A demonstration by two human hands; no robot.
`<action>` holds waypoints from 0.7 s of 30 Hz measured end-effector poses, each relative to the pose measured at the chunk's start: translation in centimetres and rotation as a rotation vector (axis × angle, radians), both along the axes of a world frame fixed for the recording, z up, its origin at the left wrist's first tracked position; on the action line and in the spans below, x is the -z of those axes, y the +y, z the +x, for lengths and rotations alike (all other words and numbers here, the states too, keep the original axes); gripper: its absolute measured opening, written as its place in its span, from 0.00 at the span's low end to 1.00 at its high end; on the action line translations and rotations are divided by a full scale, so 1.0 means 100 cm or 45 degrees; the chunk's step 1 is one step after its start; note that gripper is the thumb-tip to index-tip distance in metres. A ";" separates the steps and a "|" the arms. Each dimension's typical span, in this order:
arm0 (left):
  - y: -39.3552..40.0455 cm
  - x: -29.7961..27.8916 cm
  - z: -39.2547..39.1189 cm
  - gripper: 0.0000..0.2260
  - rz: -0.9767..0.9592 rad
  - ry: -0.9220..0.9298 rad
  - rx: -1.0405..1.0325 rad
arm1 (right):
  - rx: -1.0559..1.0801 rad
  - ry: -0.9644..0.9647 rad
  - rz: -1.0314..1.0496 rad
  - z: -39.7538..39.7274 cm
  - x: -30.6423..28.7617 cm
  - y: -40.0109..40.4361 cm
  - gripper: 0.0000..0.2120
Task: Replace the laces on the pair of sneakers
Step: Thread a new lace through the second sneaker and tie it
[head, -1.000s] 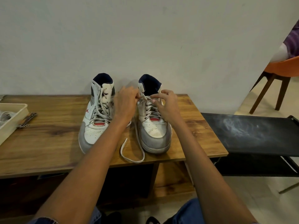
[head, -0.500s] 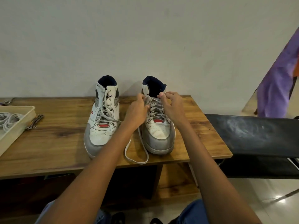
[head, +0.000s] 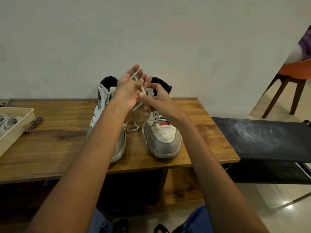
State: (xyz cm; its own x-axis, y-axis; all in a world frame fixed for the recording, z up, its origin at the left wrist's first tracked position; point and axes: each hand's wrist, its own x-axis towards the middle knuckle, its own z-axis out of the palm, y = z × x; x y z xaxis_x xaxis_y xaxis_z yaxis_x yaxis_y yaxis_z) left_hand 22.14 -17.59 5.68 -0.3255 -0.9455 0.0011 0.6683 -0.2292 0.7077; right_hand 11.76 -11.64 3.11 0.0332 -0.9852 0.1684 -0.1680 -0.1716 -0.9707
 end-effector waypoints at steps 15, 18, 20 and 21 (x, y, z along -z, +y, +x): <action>0.004 0.004 0.000 0.14 -0.863 -2.153 -0.448 | 0.377 0.020 -0.129 -0.059 -0.013 0.006 0.10; 0.016 -0.008 -0.017 0.10 -1.014 -1.554 -0.222 | 0.382 0.082 -0.175 -0.046 -0.014 0.000 0.07; 0.019 -0.003 -0.022 0.09 -0.977 -1.391 -0.125 | 0.449 0.088 -0.191 -0.042 -0.011 -0.004 0.05; 0.017 0.002 -0.022 0.08 -0.959 -1.365 -0.166 | 0.484 0.076 -0.197 -0.041 -0.007 -0.006 0.05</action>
State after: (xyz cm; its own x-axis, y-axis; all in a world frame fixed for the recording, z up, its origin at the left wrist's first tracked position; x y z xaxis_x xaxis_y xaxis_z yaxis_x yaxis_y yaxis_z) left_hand 19.90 -15.92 5.44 -0.4018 -0.8509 0.3384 -0.3138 0.4751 0.8221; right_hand 7.65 -12.20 3.85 -0.3141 -0.8922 0.3244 -0.3030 -0.2296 -0.9249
